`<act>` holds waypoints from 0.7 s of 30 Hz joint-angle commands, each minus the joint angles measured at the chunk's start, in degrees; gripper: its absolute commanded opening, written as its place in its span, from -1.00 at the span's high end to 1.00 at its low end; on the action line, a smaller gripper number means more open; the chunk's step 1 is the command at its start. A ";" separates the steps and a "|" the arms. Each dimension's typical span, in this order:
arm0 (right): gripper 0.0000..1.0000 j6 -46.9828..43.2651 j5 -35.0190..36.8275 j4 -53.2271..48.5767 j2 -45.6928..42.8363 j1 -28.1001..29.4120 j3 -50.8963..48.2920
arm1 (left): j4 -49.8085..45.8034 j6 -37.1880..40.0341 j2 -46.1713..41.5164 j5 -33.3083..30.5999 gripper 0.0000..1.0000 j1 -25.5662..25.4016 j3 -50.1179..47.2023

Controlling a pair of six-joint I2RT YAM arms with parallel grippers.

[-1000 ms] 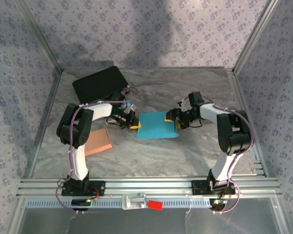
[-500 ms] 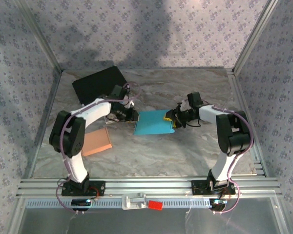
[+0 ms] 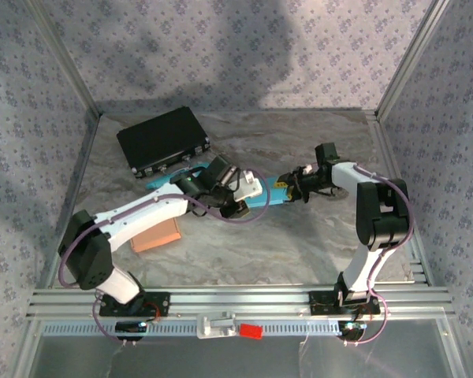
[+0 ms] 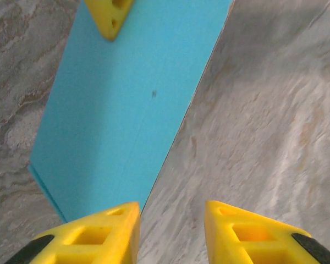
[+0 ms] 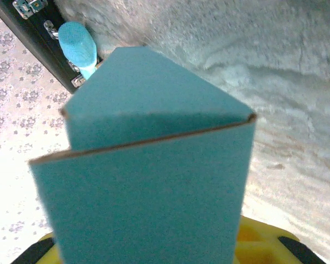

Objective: Fold the paper box

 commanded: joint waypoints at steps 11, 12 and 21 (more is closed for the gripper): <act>0.41 2.09 -3.66 -14.71 1.20 -1.23 1.50 | 1.14 6.77 5.67 -8.90 0.07 -1.37 0.56; 0.41 2.09 -3.68 -14.89 1.19 -1.40 1.42 | 1.35 6.87 5.42 -8.53 0.07 -1.50 0.37; 0.41 2.57 -5.81 -15.27 1.99 -2.35 1.06 | 1.74 7.57 5.92 -9.29 0.06 -2.63 -0.85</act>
